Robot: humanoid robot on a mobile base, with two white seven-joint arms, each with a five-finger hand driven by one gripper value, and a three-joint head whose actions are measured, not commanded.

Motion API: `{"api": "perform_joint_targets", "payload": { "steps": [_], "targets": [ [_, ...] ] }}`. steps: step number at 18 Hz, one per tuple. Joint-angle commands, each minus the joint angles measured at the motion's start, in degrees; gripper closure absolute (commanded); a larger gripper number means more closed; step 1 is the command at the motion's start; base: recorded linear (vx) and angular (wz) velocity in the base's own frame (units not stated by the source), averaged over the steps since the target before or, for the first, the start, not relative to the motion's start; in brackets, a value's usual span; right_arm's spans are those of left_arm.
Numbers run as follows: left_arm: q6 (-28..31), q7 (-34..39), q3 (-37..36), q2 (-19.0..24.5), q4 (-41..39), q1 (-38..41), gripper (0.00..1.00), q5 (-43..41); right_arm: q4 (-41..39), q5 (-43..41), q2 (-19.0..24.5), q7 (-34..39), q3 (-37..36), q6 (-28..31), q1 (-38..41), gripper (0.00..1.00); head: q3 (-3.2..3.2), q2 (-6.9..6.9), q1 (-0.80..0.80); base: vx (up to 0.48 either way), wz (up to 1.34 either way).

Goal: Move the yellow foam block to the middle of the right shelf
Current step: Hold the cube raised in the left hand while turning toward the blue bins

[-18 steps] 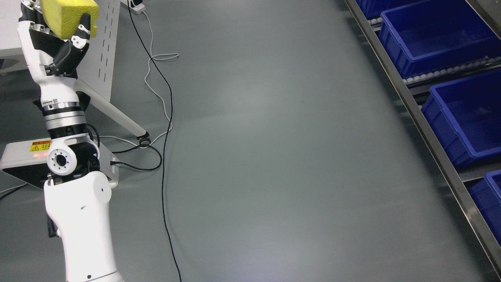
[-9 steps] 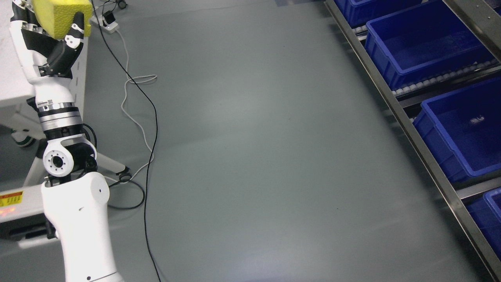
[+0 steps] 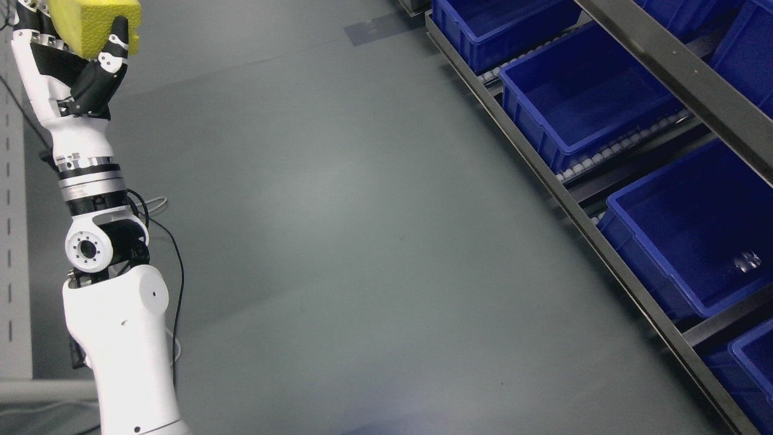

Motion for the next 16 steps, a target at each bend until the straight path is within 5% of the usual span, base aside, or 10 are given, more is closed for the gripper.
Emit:
{"api": "perform_joint_targets", "payload": {
  "steps": [1,16],
  "targets": [
    [0.0,0.0,-0.4,0.9,-0.7,0.1,0.61,0.0,-1.0,0.2,-1.0,0.0,0.0,0.0,0.1,0.0,0.0,0.0,0.0,0.523,-0.25],
    [5.9,-8.0,-19.5,0.9,-12.3,-1.8,0.62,0.0,-1.0,0.2,-1.0,0.0,0.0,0.0,0.1,0.0,0.0,0.07,0.0,0.526,-0.33]
  ]
}}
